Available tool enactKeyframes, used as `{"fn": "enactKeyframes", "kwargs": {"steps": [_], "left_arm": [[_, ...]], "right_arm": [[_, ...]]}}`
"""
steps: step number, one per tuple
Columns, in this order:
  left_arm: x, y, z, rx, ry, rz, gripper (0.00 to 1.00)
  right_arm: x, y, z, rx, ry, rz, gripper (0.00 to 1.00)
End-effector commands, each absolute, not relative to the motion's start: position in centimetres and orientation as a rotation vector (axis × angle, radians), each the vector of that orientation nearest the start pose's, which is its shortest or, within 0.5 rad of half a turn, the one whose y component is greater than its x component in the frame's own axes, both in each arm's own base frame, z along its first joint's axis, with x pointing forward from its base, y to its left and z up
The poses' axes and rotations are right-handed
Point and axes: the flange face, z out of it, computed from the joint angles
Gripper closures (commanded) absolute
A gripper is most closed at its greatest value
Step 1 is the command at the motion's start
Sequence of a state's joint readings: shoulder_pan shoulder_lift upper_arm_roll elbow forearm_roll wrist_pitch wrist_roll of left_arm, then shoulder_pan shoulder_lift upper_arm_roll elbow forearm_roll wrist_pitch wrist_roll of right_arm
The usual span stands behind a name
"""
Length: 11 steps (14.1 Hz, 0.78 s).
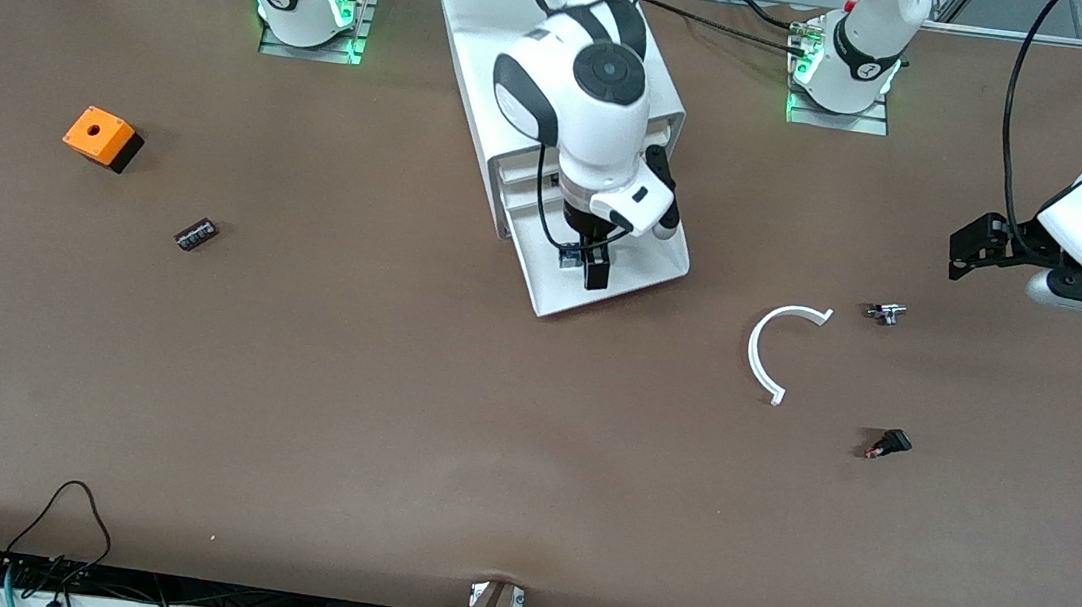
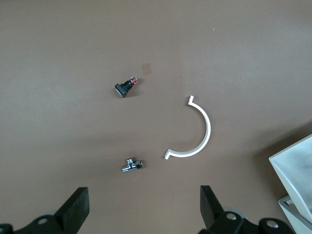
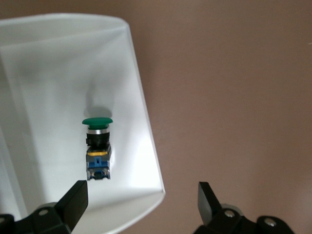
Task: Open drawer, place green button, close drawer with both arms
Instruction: 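Open the right gripper and withdraw it from the drawer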
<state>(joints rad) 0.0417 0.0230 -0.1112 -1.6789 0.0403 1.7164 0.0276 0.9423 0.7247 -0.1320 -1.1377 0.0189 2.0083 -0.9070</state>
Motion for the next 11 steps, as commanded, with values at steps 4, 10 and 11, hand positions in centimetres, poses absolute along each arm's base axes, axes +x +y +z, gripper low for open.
{"fn": "enactKeyframes", "kwargs": {"steps": [4, 10, 11], "left_arm": [[56.5, -3.2, 57.7, -3.093, 0.141, 0.008, 0.00], [56.6, -3.4, 57.1, -3.113, 0.065, 0.041, 0.00], [56.6, -3.6, 57.0, -3.135, 0.000, 0.045, 0.00]], "right_arm": [[53.4, 50.6, 50.7, 2.148, 2.277, 0.316, 0.00], [54.8, 41.9, 61.6, 2.649, 1.720, 0.437, 0.00], [55.0, 40.3, 62.9, 2.776, 1.551, 0.451, 0.00]]}}
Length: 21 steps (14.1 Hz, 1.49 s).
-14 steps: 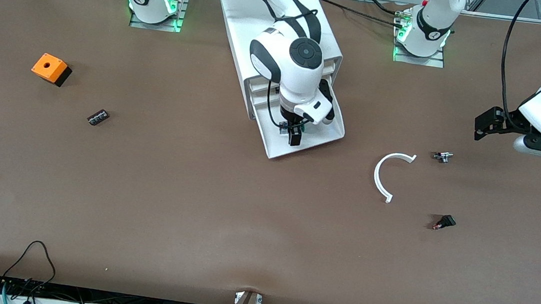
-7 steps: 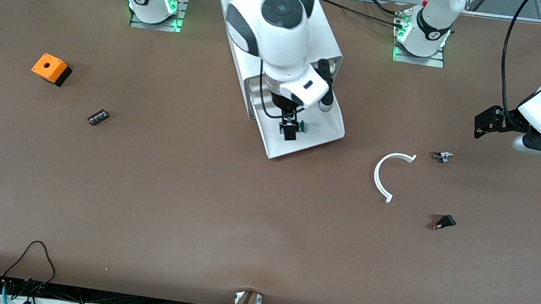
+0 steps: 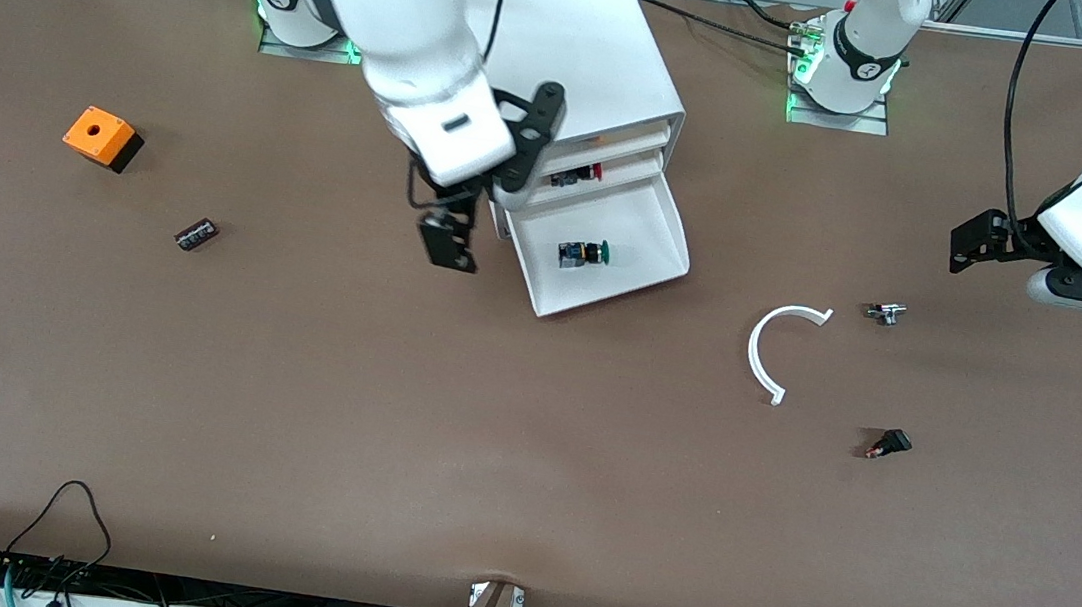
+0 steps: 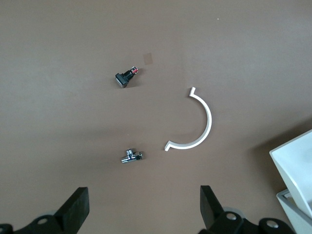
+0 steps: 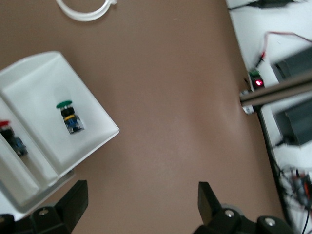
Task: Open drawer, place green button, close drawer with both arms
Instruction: 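Open the right gripper and withdraw it from the drawer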
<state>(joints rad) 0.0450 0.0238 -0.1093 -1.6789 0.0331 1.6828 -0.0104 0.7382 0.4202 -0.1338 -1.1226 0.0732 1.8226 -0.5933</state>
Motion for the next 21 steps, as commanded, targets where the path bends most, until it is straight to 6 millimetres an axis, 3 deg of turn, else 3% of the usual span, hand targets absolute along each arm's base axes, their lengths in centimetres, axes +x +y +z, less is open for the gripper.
{"fn": "enactKeyframes", "kwargs": {"steps": [1, 3, 6, 8, 11, 13, 15, 17, 19, 21], "left_arm": [[56.9, -4.2, 56.3, -3.156, -0.060, 0.067, 0.00], [58.2, -4.9, 53.6, -3.218, -0.129, 0.120, 0.00], [61.0, -5.8, 48.6, -3.288, -0.185, 0.143, 0.00], [62.2, -7.8, 45.9, -3.290, -0.219, 0.137, 0.00], [62.5, -12.8, 40.8, -3.239, -0.376, 0.262, 0.00], [62.4, -15.7, 37.8, -3.204, -0.479, 0.310, 0.00], [62.1, -17.9, 34.0, -3.147, -0.577, 0.399, 0.00], [61.3, -21.4, 30.9, -3.108, -0.566, 0.426, 0.00], [60.8, -25.3, 28.0, -3.101, -0.647, 0.355, 0.00], [60.1, -27.5, 25.8, -3.099, -0.667, 0.334, 0.00]], "right_arm": [[55.5, 38.8, 63.6, -2.736, -1.308, -0.436, 0.00], [57.2, 33.7, 63.7, -2.838, -1.046, -0.385, 0.00], [60.0, 25.8, 61.1, -2.971, -0.684, -0.232, 0.00], [61.6, 20.8, 59.2, -3.007, -0.463, -0.135, 0.00], [62.6, 16.0, 56.3, -3.021, -0.156, -0.021, 0.00], [63.1, 12.1, 56.0, -3.025, -0.082, -0.014, 0.00], [62.8, 7.6, 57.3, -3.019, -0.003, -0.040, 0.00], [61.8, 3.2, 58.7, -3.014, 0.051, -0.057, 0.00], [60.5, -0.3, 60.0, -3.014, -0.127, -0.083, 0.00], [59.3, -2.7, 60.9, -3.024, -0.327, -0.092, 0.00]]}}
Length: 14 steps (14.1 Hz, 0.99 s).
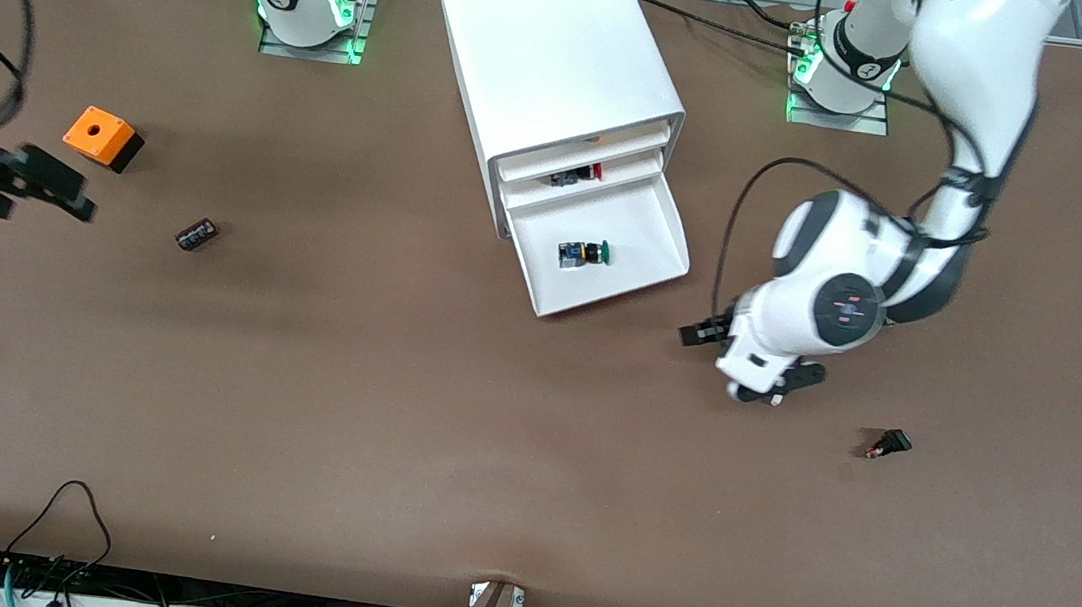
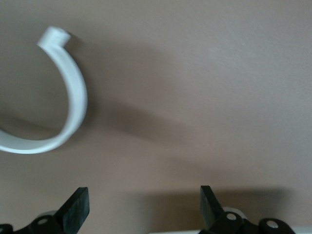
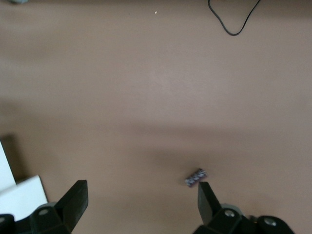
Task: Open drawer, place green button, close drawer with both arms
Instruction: 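Push the open drawer shut with the left gripper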
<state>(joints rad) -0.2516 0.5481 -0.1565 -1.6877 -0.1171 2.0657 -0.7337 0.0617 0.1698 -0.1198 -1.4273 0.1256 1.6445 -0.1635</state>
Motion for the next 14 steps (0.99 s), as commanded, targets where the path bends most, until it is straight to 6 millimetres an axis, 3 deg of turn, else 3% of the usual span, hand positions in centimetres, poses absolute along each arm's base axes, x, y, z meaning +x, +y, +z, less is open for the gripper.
{"fn": "enactKeyframes", "kwargs": {"steps": [1, 4, 6, 8, 14], "left_arm": [[59.5, -29.2, 25.0, -3.118, -0.633, 0.299, 0.00], [59.5, -31.1, 23.1, -3.125, -0.623, 0.169, 0.00], [58.4, -33.2, 22.5, -3.100, -0.689, 0.166, 0.00], [57.9, -33.9, 21.5, -3.099, -0.685, 0.173, 0.00], [53.1, -37.9, 21.1, -3.075, -0.694, 0.273, 0.00]], "right_arm": [[59.0, -3.7, 61.2, -3.046, -0.443, -0.077, 0.00], [59.0, -6.0, 62.2, -3.125, -0.559, -0.067, 0.00], [58.7, -5.9, 61.7, -3.122, -0.528, -0.004, 0.00], [58.8, -6.1, 61.2, -3.135, -0.506, 0.030, 0.00], [57.8, -6.0, 61.0, -3.127, -0.497, 0.128, 0.00]]}}
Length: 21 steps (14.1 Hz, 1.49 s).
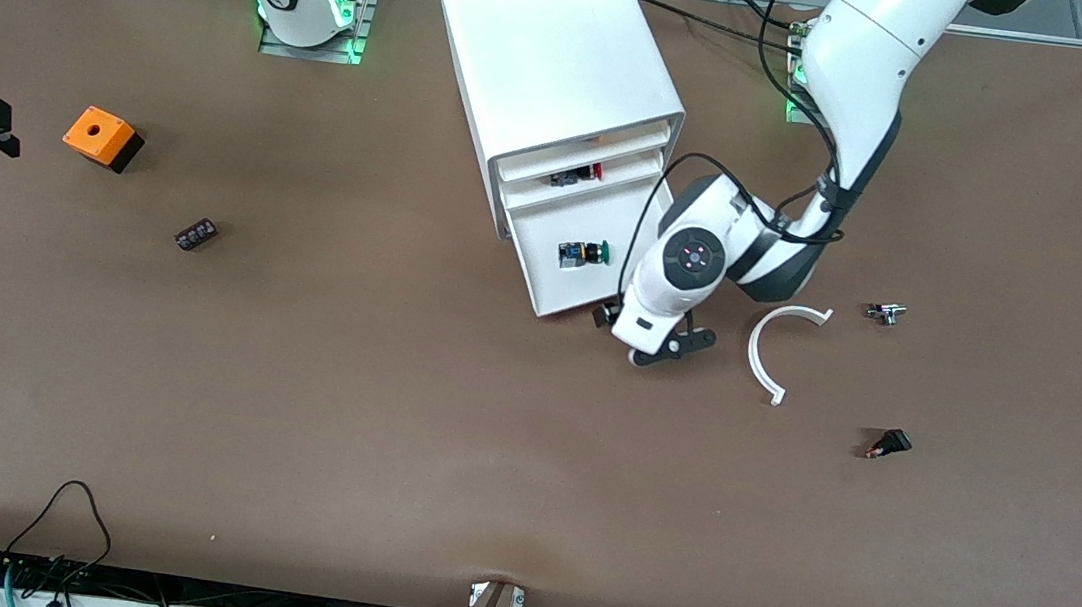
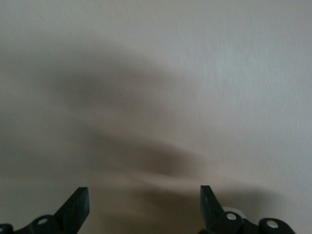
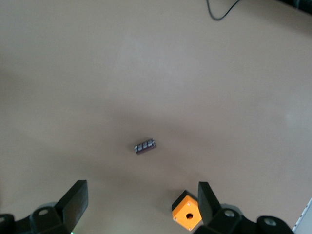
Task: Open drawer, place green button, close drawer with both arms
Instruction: 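Push the open drawer shut with the left gripper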
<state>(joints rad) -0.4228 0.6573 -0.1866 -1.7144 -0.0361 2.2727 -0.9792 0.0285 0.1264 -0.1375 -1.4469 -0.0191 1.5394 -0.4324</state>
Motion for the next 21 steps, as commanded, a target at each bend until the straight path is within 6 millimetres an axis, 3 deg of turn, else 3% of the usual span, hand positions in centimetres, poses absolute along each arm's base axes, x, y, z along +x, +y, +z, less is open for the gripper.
{"fn": "enactKeyframes", "kwargs": {"steps": [1, 6, 7, 9, 13, 21], "left_arm": [[52.6, -38.2, 20.9, -3.070, -0.695, 0.288, 0.00], [49.2, -40.5, 20.7, -3.041, -0.595, 0.421, 0.00], [48.8, -40.8, 21.3, -3.040, -0.577, 0.440, 0.00], [48.4, -41.0, 21.5, -3.033, -0.561, 0.467, 0.00], [46.4, -43.0, 21.4, -3.042, -0.503, 0.506, 0.00], [44.1, -44.3, 20.5, -3.035, -0.506, 0.608, 0.00]], "right_arm": [[57.6, -6.1, 61.3, -3.128, -0.496, 0.129, 0.00], [57.1, -6.2, 61.5, -3.115, -0.496, 0.159, 0.00], [56.8, -6.6, 62.1, -3.129, -0.478, 0.126, 0.00], [55.5, -9.3, 63.2, -3.128, -0.435, 0.088, 0.00], [56.1, -7.4, 62.9, -3.124, -0.497, 0.086, 0.00], [56.2, -7.1, 63.1, -3.119, -0.478, 0.067, 0.00]]}}
